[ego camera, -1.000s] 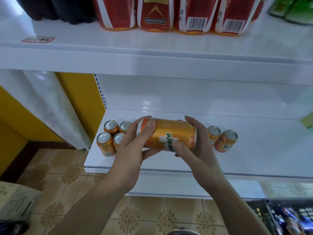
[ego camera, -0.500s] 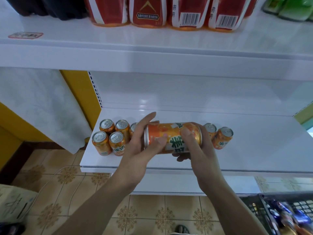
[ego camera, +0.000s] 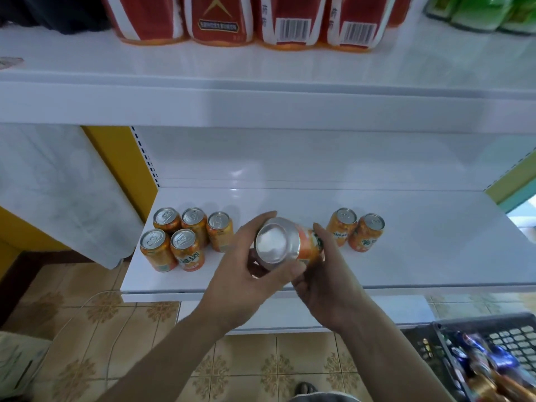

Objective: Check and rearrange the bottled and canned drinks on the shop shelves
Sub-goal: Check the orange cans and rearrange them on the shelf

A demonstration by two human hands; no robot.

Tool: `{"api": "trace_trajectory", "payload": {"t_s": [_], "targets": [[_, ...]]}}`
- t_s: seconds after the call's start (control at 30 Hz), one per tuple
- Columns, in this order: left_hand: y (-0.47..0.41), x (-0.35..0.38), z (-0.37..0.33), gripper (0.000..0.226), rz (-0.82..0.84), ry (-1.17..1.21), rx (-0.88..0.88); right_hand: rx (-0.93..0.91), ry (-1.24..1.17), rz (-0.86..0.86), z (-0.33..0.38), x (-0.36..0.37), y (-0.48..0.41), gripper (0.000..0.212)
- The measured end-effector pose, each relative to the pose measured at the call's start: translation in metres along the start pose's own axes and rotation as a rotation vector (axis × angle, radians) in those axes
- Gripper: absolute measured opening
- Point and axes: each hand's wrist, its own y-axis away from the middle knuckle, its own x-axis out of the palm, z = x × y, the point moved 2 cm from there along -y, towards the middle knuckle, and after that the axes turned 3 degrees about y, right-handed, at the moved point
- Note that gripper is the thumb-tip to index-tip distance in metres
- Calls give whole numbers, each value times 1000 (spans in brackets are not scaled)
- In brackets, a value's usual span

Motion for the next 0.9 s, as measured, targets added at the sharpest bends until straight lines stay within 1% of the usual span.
{"api": "trace_trajectory", "payload": {"t_s": [0.07, 0.17, 0.23, 0.27, 0.33, 0.4, 0.47, 0.53, 0.57, 0.67, 0.73, 0.9], "targets": [[-4, 6, 3, 80, 7, 1, -1, 59, -45, 14, -2, -8, -2, 57], [-10, 13, 6, 77, 15, -41, 17, 78, -81, 11, 0, -18, -2, 54], [-14, 14, 8, 72, 29, -151, 7, 42, -93, -22, 2, -25, -6, 50], [-17, 14, 13, 70, 36, -247, -7, 2, -72, -62, 4, -31, -8, 47], [-27, 15, 27, 69, 64, -477, -52, -116, 83, -230, 12, -51, -16, 41], [-35, 19, 45, 70, 79, -609, -130, -250, 389, -435, 22, -75, -27, 39], [-43, 26, 60, 66, 82, -623, -203, -374, 755, -568, 30, -94, -41, 52], [-52, 39, 71, 60, 97, -614, -256, -389, 1034, -658, 34, -109, -59, 59], [-55, 44, 75, 57, 100, -619, -270, -365, 1110, -680, 35, -114, -68, 59], [-66, 56, 84, 50, 105, -657, -295, -309, 1238, -702, 34, -123, -95, 60], [-71, 59, 88, 49, 111, -688, -302, -282, 1281, -696, 33, -128, -110, 61], [-77, 60, 95, 48, 117, -743, -312, -260, 1294, -686, 33, -142, -128, 61]]}}
